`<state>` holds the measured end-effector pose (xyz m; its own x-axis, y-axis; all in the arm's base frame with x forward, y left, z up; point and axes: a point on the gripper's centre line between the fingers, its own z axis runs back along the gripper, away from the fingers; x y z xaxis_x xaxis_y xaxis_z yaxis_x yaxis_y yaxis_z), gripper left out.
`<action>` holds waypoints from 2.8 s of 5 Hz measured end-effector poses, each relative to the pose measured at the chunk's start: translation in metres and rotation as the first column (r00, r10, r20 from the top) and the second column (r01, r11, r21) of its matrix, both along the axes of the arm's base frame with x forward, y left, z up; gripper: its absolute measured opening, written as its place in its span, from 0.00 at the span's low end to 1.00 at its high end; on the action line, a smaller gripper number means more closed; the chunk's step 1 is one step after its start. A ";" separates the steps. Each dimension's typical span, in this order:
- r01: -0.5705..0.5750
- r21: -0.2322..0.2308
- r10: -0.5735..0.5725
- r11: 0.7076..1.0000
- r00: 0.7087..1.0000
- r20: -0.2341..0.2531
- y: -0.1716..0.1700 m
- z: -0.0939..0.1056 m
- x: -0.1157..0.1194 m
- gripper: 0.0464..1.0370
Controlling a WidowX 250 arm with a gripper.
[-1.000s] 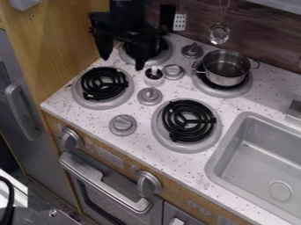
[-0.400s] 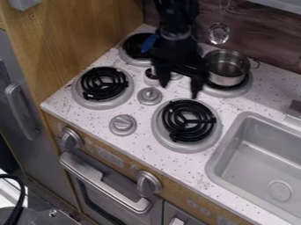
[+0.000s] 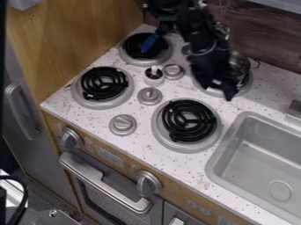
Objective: Put the silver pot on the bottom left burner
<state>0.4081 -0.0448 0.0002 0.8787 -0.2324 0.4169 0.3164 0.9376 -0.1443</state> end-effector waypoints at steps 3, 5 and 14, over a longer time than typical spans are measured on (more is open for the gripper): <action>0.013 0.061 -0.018 0.998 0.996 0.082 -0.002 -0.006 0.065 0.96; 0.011 0.051 -0.013 0.999 0.999 0.032 -0.001 -0.032 0.077 0.96; -0.062 0.087 0.051 0.994 0.990 0.129 0.023 -0.040 0.126 0.96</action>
<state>0.5346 -0.0217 -0.0400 0.8333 -0.2257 0.5046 0.2727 0.9619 -0.0201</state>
